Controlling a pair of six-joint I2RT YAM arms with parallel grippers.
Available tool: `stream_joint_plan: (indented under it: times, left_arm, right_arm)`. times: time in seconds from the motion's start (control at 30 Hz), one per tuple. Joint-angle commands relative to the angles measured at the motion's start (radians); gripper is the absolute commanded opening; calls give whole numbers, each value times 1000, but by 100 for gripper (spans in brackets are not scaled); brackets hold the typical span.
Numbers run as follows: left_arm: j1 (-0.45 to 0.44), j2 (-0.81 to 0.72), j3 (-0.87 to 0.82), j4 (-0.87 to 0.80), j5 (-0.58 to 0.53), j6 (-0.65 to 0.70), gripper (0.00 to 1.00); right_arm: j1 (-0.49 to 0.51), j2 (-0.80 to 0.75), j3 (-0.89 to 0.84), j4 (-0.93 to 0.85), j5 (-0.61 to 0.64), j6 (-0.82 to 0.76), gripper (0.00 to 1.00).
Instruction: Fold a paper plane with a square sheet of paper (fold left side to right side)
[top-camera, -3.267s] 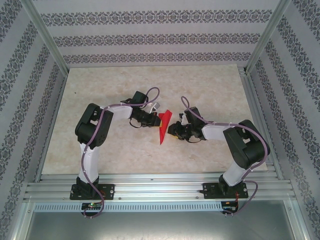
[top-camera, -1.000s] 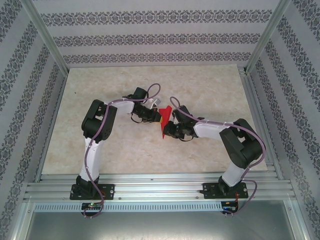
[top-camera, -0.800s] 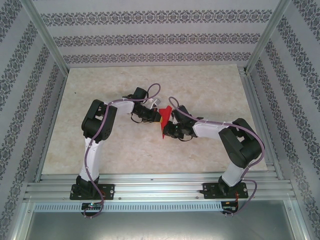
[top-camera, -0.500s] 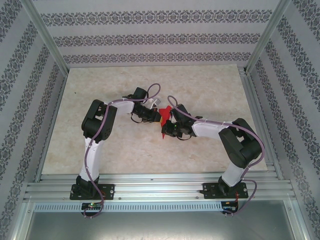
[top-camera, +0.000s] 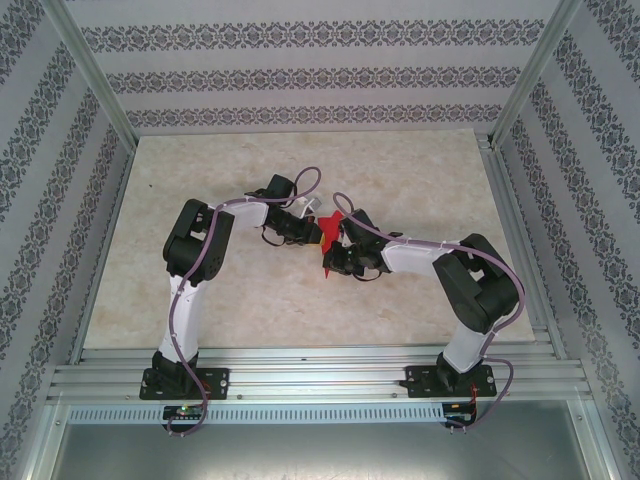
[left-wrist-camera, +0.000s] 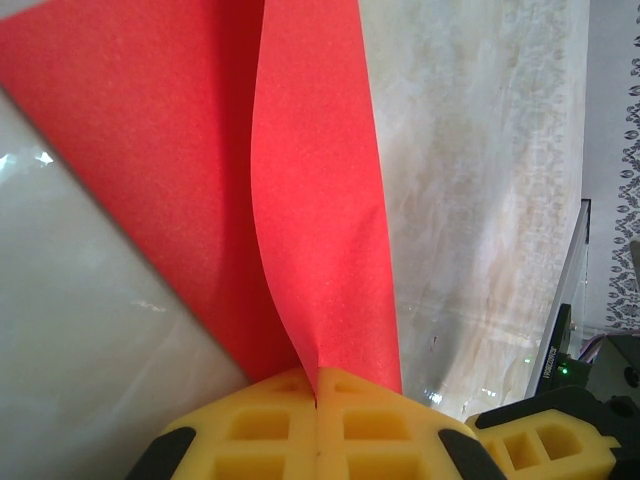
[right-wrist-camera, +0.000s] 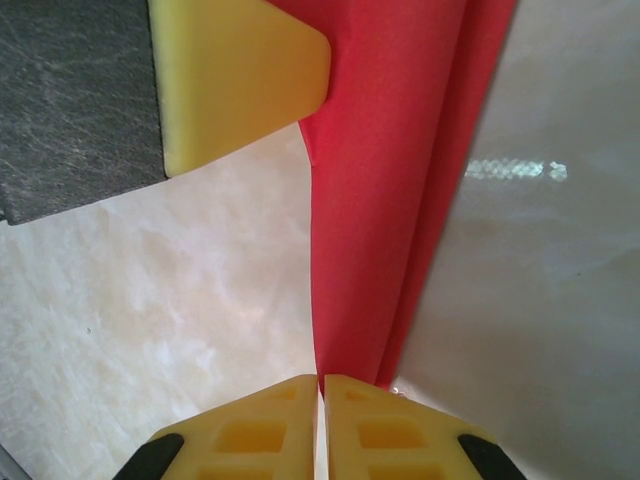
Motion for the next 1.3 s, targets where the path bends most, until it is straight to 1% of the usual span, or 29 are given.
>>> stream_joint_plan:
  times: [0.0, 1.03, 1.17, 1.27]
  left_arm:
    - [12, 35, 9, 6, -17, 6, 2]
    - [12, 34, 9, 5, -17, 6, 2]
    - [12, 34, 10, 6, -16, 7, 2]
    - [13, 34, 9, 0, -25, 11, 2]
  right_arm:
    - [16, 28, 28, 10, 10, -18, 11]
    - [23, 95, 36, 4, 10, -16, 11]
    - [22, 82, 39, -13, 19, -20, 11]
    - [14, 28, 26, 14, 20, -18, 13]
